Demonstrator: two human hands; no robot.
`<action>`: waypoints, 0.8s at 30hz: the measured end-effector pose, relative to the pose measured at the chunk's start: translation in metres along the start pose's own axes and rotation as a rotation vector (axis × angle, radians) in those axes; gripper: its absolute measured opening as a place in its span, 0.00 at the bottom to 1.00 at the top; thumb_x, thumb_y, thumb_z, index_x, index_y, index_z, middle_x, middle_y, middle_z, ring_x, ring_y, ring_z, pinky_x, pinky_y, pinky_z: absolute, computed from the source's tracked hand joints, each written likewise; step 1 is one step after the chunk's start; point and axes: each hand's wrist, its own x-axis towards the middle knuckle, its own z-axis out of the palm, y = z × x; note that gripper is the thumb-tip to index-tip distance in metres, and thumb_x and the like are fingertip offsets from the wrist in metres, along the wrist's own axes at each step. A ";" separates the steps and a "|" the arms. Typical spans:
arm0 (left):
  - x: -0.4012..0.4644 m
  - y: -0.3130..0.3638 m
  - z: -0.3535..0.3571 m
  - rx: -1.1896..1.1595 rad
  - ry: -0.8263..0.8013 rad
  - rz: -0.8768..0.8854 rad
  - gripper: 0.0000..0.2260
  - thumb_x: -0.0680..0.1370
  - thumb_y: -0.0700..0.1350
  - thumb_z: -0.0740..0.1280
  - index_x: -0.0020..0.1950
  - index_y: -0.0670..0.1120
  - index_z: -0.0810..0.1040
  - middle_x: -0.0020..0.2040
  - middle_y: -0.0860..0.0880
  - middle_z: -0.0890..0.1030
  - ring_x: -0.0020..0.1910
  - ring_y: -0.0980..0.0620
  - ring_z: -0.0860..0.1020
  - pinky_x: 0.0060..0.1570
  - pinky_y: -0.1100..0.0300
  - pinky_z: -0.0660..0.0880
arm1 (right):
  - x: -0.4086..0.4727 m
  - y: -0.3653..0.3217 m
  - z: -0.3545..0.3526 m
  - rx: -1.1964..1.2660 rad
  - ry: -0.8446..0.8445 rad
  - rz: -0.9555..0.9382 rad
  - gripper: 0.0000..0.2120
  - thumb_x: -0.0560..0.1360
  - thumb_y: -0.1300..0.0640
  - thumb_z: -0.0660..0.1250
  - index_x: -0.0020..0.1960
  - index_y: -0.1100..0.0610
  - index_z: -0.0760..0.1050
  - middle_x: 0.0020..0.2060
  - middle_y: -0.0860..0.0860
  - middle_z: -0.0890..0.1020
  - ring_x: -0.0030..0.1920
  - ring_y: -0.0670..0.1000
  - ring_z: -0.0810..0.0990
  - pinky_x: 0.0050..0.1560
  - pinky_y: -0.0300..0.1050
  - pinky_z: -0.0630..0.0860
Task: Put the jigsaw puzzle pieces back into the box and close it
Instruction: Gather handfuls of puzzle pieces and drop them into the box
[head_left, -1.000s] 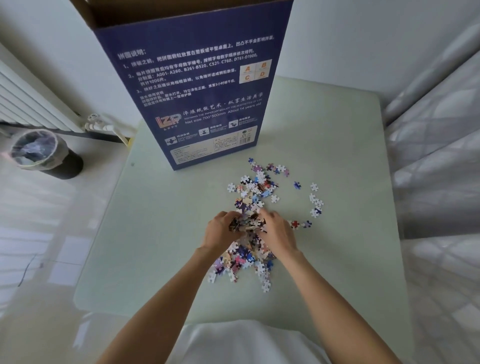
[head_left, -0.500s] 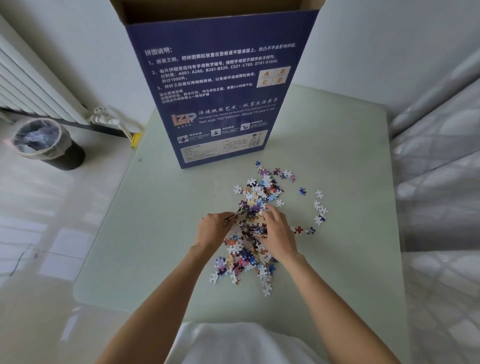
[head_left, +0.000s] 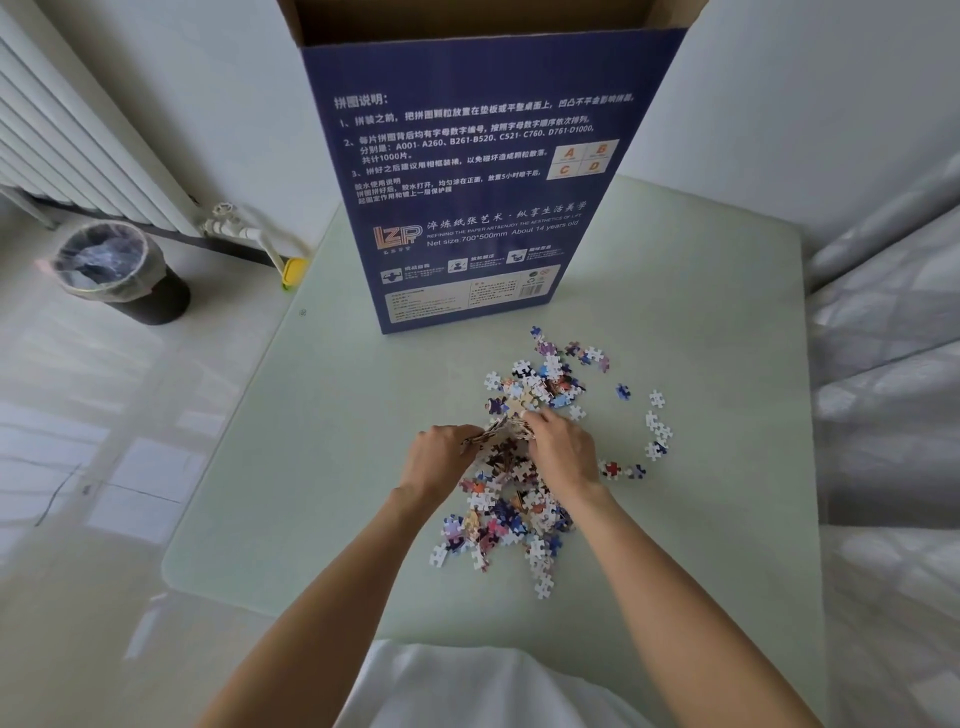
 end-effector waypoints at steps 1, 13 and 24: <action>0.000 -0.002 0.000 0.000 0.004 -0.003 0.11 0.78 0.46 0.65 0.60 0.50 0.79 0.52 0.50 0.84 0.47 0.49 0.82 0.49 0.55 0.78 | -0.001 0.002 -0.001 0.010 0.012 0.015 0.16 0.75 0.66 0.64 0.62 0.59 0.74 0.58 0.56 0.79 0.47 0.51 0.82 0.46 0.42 0.80; -0.003 -0.015 -0.028 0.003 -0.034 -0.003 0.11 0.77 0.45 0.67 0.58 0.49 0.80 0.50 0.51 0.84 0.45 0.51 0.82 0.46 0.58 0.78 | -0.017 0.005 -0.108 0.574 -0.004 0.102 0.21 0.72 0.58 0.70 0.64 0.59 0.73 0.52 0.51 0.81 0.41 0.45 0.79 0.41 0.29 0.73; 0.011 0.049 -0.155 -0.061 0.319 0.323 0.13 0.73 0.41 0.71 0.57 0.48 0.81 0.53 0.50 0.82 0.47 0.50 0.80 0.42 0.63 0.75 | 0.097 -0.054 -0.346 0.611 0.496 -0.375 0.17 0.72 0.56 0.70 0.61 0.56 0.76 0.52 0.51 0.79 0.49 0.50 0.80 0.43 0.47 0.82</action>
